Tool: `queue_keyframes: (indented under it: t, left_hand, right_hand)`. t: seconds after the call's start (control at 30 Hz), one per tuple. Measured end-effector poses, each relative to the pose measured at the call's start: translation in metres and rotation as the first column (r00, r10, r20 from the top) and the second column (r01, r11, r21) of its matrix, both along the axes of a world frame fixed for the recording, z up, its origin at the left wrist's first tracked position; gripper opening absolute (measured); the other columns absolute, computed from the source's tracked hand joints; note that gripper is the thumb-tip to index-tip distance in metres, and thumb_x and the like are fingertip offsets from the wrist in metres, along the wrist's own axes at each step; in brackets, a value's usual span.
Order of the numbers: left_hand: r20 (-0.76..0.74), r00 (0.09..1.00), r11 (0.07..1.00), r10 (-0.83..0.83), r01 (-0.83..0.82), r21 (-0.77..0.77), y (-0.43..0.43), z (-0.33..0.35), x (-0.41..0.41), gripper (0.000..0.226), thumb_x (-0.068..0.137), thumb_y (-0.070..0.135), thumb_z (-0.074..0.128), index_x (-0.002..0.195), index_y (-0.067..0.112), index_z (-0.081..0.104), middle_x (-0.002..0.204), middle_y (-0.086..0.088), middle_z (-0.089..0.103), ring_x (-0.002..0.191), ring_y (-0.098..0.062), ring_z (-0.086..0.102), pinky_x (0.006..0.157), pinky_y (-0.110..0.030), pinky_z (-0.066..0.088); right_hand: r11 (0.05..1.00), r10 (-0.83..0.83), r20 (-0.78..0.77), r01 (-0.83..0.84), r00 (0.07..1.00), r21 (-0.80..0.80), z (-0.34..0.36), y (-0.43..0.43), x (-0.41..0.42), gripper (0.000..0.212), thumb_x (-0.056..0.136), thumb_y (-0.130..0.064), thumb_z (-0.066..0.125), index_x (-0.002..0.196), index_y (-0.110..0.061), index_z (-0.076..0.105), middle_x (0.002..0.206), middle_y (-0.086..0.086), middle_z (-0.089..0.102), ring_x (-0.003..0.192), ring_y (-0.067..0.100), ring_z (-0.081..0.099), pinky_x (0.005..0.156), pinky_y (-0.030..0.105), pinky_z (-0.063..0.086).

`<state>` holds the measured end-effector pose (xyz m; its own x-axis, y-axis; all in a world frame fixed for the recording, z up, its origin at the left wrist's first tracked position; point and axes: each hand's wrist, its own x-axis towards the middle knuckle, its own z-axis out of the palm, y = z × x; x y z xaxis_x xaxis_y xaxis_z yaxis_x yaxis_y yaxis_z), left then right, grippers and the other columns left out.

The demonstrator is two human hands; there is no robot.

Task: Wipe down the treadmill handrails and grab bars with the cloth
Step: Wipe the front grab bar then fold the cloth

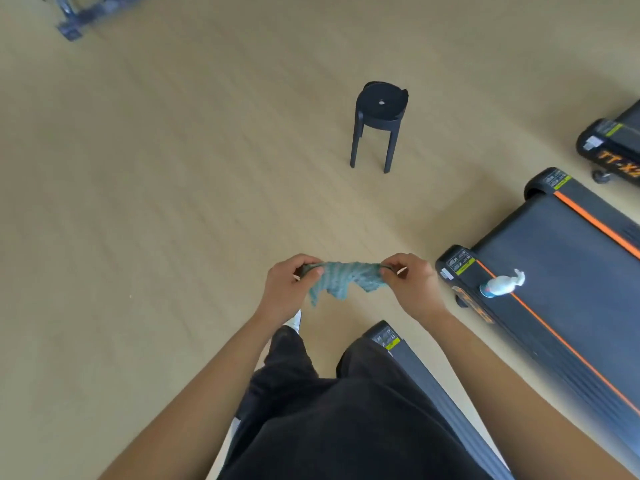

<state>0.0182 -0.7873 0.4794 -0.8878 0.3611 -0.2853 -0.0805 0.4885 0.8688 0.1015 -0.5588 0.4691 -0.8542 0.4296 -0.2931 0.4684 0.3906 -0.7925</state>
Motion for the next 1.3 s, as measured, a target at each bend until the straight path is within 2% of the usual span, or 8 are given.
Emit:
queue_keyframes:
  t: [0.27,0.43,0.63,0.7,0.87,1.03,1.17,1.3]
  left_hand:
    - [-0.094,0.966,0.96,-0.239,0.25,0.124,0.017,-0.145,-0.199,0.011,0.096,0.015,0.068,0.096,0.024,0.073,0.088,0.012,0.071,0.079,-0.001,0.062,0.07,-0.018,0.048]
    - [-0.142,0.956,0.96,-0.258,0.271,0.077,0.069,-0.143,-0.248,0.006,0.093,0.017,0.07,0.097,0.02,0.074,0.092,0.015,0.069,0.085,-0.003,0.063,0.071,-0.018,0.045]
    - [-0.107,0.853,0.86,-0.51,0.505,-0.074,0.181,-0.162,-0.282,0.007,0.089,0.023,0.07,0.093,0.019,0.075,0.09,0.01,0.07,0.082,-0.01,0.064,0.073,-0.025,0.049]
    - [-0.036,0.801,0.798,-0.598,0.589,-0.13,0.23,-0.179,-0.286,0.008,0.09,0.019,0.073,0.096,0.016,0.076,0.09,0.01,0.071,0.082,-0.009,0.065,0.073,-0.024,0.048]
    - [0.102,0.633,0.601,-0.768,0.766,-0.228,0.37,-0.209,-0.276,0.008,0.091,0.017,0.073,0.096,0.019,0.078,0.074,0.019,0.066,0.066,0.005,0.058,0.061,-0.009,0.038]
    - [0.049,0.386,0.355,-0.921,0.886,-0.297,0.512,-0.22,-0.24,0.007,0.091,0.023,0.072,0.091,0.026,0.078,0.081,0.008,0.066,0.072,-0.008,0.059,0.07,-0.026,0.046]
    - [0.001,0.175,0.161,-0.985,0.912,-0.378,0.607,-0.233,-0.19,0.009,0.092,0.03,0.07,0.096,0.031,0.078,0.077,0.008,0.052,0.072,-0.015,0.058,0.066,-0.029,0.043]
    - [0.028,-0.018,-0.028,-0.999,0.913,-0.406,0.694,-0.247,-0.133,0.015,0.094,0.036,0.066,0.101,0.032,0.079,0.073,0.009,0.072,0.069,-0.007,0.061,0.061,-0.025,0.042]
  right_hand:
    - [0.961,-0.272,-0.077,0.275,0.959,0.04,-0.127,-0.009,-0.14,0.008,0.09,-0.013,0.068,0.087,-0.019,0.073,0.076,-0.004,0.065,0.064,0.011,0.054,0.056,0.011,0.04]
    - [0.943,-0.306,0.019,0.3,0.952,0.143,-0.113,0.028,-0.174,0.007,0.091,-0.019,0.069,0.091,-0.022,0.075,0.075,0.004,0.061,0.067,0.012,0.053,0.062,0.016,0.039]
    - [0.861,-0.505,0.046,0.5,0.862,0.091,-0.132,0.109,-0.169,0.007,0.089,-0.013,0.072,0.088,-0.019,0.074,0.072,0.002,0.059,0.065,0.011,0.053,0.059,0.008,0.037]
    - [0.815,-0.579,0.076,0.577,0.811,0.057,-0.152,0.139,-0.157,0.013,0.088,-0.011,0.073,0.084,-0.023,0.072,0.069,0.002,0.059,0.064,0.012,0.052,0.058,0.01,0.038]
    - [0.666,-0.735,0.191,0.745,0.651,0.022,-0.199,0.214,-0.114,0.016,0.087,-0.01,0.072,0.08,-0.024,0.07,0.068,0.003,0.06,0.064,0.021,0.053,0.064,0.033,0.044]
    - [0.476,-0.856,0.238,0.88,0.459,0.013,-0.22,0.281,-0.068,0.014,0.087,-0.009,0.071,0.083,-0.023,0.07,0.072,-0.003,0.06,0.07,0.021,0.056,0.067,0.03,0.04]
    - [0.261,-0.936,0.257,0.964,0.238,0.058,-0.235,0.328,-0.024,0.012,0.088,-0.01,0.068,0.085,-0.022,0.07,0.072,-0.004,0.059,0.075,0.024,0.058,0.072,0.031,0.042]
    - [0.074,-0.963,0.266,0.989,0.039,0.125,-0.249,0.376,0.022,0.01,0.089,-0.013,0.065,0.09,-0.02,0.072,0.069,-0.005,0.056,0.076,0.026,0.057,0.071,0.029,0.039]
